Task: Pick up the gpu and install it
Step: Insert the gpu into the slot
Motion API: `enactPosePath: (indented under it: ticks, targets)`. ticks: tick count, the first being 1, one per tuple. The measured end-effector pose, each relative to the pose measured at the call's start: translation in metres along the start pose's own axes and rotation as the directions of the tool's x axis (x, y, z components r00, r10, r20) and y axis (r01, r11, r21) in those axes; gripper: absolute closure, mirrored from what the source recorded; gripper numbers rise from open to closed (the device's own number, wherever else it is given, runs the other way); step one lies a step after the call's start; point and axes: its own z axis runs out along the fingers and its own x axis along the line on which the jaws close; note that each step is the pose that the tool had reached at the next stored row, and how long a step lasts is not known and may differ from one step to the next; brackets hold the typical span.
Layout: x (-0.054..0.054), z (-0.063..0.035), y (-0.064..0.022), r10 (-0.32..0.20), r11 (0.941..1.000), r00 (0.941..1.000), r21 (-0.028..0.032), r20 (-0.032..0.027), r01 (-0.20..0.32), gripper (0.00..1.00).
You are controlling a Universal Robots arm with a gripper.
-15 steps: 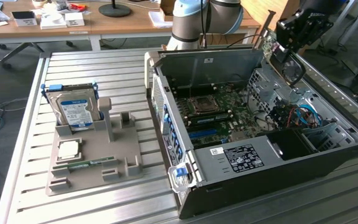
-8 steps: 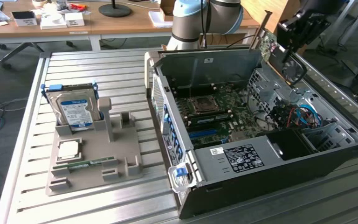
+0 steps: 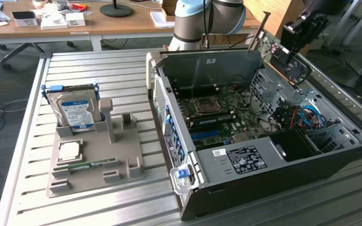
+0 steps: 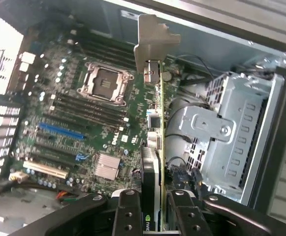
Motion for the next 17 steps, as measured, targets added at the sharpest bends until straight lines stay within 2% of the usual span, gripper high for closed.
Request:
enactPosePath:
  ticks: [5, 9, 13, 17]
  targets:
    - [0.0000, 0.0005, 0.0000, -0.088, 0.9961, 0.9960, -0.0023, -0.0085, 0.088, 0.73]
    - [0.0000, 0.0008, -0.0001, -0.159, 0.9873, 0.9872, -0.0046, -0.0152, 0.159, 0.73]
    - [0.0000, 0.0011, -0.0001, -0.231, 0.9731, 0.9728, -0.0075, -0.0218, 0.230, 0.73]
    - [0.0000, 0.0015, -0.0002, -0.301, 0.9537, 0.9533, -0.0109, -0.0282, 0.300, 0.73]
